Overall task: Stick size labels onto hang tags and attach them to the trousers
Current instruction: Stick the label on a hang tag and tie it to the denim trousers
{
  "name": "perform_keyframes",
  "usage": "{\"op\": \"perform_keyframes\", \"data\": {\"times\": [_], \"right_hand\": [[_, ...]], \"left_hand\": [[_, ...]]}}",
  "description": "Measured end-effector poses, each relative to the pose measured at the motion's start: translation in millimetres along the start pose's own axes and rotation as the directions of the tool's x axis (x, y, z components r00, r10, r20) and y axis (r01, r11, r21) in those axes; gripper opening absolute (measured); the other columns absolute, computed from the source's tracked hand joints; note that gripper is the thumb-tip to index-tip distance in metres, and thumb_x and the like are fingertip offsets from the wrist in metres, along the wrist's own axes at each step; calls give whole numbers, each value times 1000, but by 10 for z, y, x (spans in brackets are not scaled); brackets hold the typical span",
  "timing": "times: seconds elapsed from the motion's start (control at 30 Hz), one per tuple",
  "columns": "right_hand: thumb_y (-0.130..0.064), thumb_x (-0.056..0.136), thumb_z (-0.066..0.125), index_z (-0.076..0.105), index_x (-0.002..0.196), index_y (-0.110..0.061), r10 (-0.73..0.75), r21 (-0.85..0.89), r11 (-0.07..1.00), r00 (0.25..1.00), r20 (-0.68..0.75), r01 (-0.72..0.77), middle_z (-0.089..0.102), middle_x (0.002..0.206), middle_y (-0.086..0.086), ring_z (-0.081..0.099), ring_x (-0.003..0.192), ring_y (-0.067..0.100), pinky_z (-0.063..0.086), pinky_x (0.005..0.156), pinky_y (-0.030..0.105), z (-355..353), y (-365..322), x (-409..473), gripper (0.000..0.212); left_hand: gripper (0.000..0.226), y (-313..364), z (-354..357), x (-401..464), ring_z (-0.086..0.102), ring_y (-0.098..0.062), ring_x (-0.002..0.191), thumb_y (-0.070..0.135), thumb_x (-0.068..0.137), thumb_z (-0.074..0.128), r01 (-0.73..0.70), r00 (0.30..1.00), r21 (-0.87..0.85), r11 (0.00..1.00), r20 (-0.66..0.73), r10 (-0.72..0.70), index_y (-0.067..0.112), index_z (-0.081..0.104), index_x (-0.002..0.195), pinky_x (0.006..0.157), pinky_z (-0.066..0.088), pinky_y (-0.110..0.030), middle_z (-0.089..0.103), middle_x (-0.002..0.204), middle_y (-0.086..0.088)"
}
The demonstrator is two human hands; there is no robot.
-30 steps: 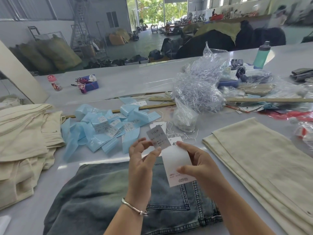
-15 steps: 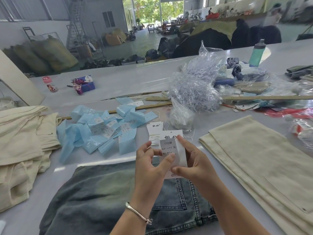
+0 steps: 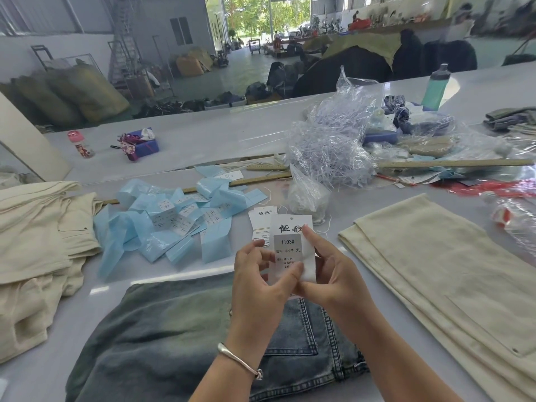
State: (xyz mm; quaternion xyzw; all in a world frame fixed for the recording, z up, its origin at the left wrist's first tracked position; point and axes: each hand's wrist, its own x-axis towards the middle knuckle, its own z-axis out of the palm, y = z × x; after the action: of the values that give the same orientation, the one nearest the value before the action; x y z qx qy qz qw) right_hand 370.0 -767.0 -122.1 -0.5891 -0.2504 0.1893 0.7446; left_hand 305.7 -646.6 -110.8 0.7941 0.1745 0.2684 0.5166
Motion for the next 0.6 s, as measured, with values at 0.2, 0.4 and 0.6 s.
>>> {"op": "perform_keyframes", "data": {"times": [0.2, 0.4, 0.6], "right_hand": [[18, 75, 60, 26, 148, -16, -38, 50, 998, 999, -5, 38, 73, 109, -4, 71, 97, 20, 56, 72, 23, 59, -13, 8, 87], [11, 71, 70, 30, 146, -22, -24, 54, 998, 999, -30, 26, 71, 113, -2, 68, 104, 17, 56, 76, 27, 70, -14, 9, 91], [-2, 61, 80, 41, 142, -13, 27, 210, 978, 997, -75, -11, 71, 113, 6, 68, 104, 22, 56, 75, 27, 86, -74, 34, 91]], "left_hand": [[38, 2, 29, -52, 66, -14, 85, 39, 76, 79, -51, 996, -33, 998, -73, 48, 29, 56, 104, 66, 59, -36, 55, 112, 12], [104, -7, -122, 20, 71, -11, 86, 43, 66, 84, 78, 997, -241, 968, 40, -70, 60, 16, 143, 70, 59, -28, 68, 108, 6], [81, -22, -65, -13, 71, -26, 98, 0, 78, 72, 183, 982, -616, 766, 155, -110, 32, 36, 143, 76, 56, -26, 74, 101, -14]]}}
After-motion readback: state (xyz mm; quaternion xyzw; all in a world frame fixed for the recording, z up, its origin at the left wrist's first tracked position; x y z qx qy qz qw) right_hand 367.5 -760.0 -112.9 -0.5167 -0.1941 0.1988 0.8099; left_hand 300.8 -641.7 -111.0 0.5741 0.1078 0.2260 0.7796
